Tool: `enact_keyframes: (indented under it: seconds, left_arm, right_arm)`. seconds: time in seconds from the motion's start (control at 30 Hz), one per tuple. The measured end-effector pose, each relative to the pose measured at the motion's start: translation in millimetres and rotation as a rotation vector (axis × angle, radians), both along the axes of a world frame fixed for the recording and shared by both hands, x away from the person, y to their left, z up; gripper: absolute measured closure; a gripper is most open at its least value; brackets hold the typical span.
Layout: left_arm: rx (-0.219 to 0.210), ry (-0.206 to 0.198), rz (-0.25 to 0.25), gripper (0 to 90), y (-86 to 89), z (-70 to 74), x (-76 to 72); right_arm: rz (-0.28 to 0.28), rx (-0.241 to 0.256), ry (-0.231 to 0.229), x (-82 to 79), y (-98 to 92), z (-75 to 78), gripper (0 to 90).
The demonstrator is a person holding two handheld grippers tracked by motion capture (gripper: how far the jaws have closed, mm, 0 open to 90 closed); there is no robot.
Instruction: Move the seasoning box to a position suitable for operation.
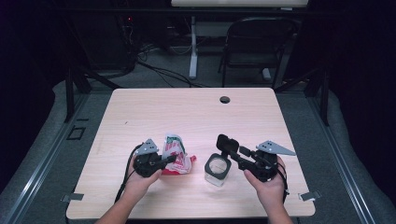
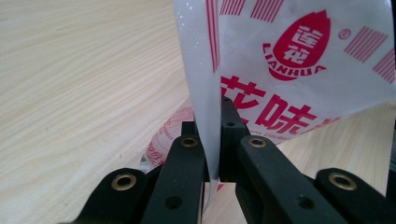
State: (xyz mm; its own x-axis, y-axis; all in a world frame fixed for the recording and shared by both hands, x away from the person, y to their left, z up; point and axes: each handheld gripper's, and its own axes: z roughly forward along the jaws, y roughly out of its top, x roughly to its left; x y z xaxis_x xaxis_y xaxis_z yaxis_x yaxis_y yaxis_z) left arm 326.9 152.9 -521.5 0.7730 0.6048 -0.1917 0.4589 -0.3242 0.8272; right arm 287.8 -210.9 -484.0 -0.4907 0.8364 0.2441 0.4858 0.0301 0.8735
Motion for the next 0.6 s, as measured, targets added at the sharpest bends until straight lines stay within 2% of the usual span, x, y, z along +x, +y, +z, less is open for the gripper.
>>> enact_keyframes:
  seconds: [0.4, 0.6]
  left_arm:
    - [-0.005, 0.015, -0.019, 90.0, -5.6, -3.8, -5.8]
    - [-0.008, 0.024, -0.03, 90.0, -9.4, -5.8, -8.1]
  right_arm:
    - [0.02, -0.008, -0.036, -4.1, 8.1, 10.1, 54.8]
    - [0.055, -0.005, -0.028, -4.3, 17.5, 9.9, 54.8]
